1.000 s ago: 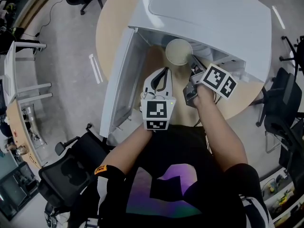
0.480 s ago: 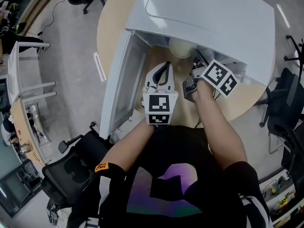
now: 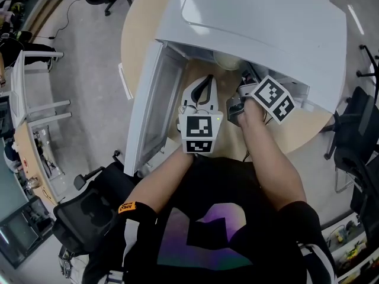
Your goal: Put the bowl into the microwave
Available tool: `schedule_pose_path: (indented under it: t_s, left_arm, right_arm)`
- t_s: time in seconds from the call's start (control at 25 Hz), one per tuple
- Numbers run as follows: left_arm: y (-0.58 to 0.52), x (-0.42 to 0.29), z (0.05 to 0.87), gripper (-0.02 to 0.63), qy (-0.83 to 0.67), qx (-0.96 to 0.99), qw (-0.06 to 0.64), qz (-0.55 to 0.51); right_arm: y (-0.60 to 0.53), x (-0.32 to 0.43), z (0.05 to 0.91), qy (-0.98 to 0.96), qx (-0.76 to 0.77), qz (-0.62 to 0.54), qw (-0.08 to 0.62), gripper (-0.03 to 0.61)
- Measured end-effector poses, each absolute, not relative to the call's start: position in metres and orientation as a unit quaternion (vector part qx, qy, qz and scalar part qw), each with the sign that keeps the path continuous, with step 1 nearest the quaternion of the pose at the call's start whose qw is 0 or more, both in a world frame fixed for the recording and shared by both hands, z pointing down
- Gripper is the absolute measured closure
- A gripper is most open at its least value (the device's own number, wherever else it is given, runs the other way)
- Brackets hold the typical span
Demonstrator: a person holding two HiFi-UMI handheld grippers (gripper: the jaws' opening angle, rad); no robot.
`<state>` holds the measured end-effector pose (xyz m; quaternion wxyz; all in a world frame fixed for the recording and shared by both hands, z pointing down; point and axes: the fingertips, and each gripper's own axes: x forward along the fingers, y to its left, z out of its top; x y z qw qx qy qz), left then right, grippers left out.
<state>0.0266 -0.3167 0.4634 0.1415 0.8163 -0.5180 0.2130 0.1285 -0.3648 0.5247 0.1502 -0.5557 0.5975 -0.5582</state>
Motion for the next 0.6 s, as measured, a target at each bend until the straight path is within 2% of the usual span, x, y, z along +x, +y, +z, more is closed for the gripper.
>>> schedule_pose_path:
  t_s: [0.6]
  left_arm:
    - [-0.348, 0.028, 0.464, 0.568, -0.527, 0.812, 0.144, 0.205]
  right_arm:
    - [-0.377, 0.132, 0.531, 0.574, -0.579, -0.55, 0.178, 0.532]
